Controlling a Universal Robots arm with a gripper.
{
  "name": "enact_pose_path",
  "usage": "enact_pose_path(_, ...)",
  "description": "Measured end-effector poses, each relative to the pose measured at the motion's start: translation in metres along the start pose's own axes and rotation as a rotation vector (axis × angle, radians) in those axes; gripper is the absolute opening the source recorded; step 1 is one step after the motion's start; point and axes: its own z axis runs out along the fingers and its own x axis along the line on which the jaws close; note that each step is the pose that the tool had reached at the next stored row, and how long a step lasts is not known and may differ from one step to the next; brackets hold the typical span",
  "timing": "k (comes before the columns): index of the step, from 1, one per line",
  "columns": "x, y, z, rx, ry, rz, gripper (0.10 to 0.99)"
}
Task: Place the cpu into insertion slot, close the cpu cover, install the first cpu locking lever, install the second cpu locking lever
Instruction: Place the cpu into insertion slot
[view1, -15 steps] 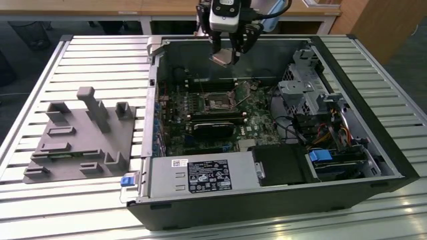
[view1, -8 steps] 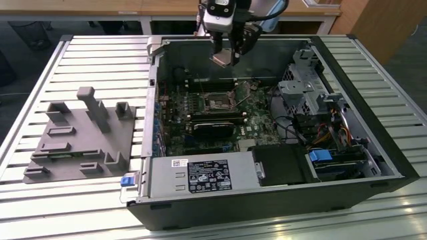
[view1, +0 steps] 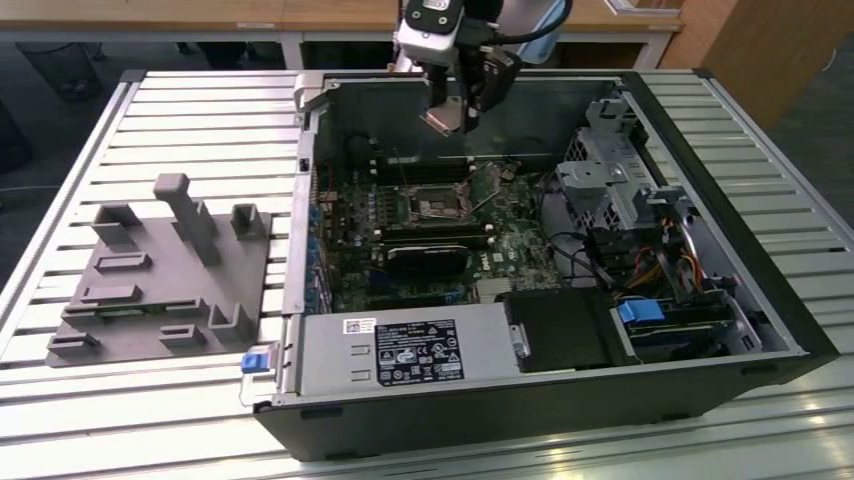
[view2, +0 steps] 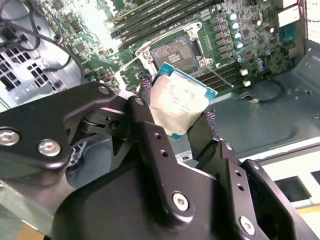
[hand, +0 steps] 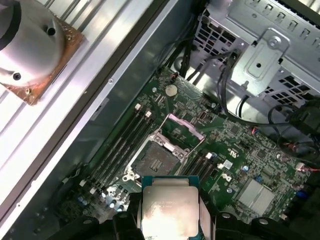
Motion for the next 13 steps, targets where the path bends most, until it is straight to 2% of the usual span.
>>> enact_pose_path(13, 0.0, -0.0002, 0.0016, -0.002, -0.0137, 0.165, 0.541)
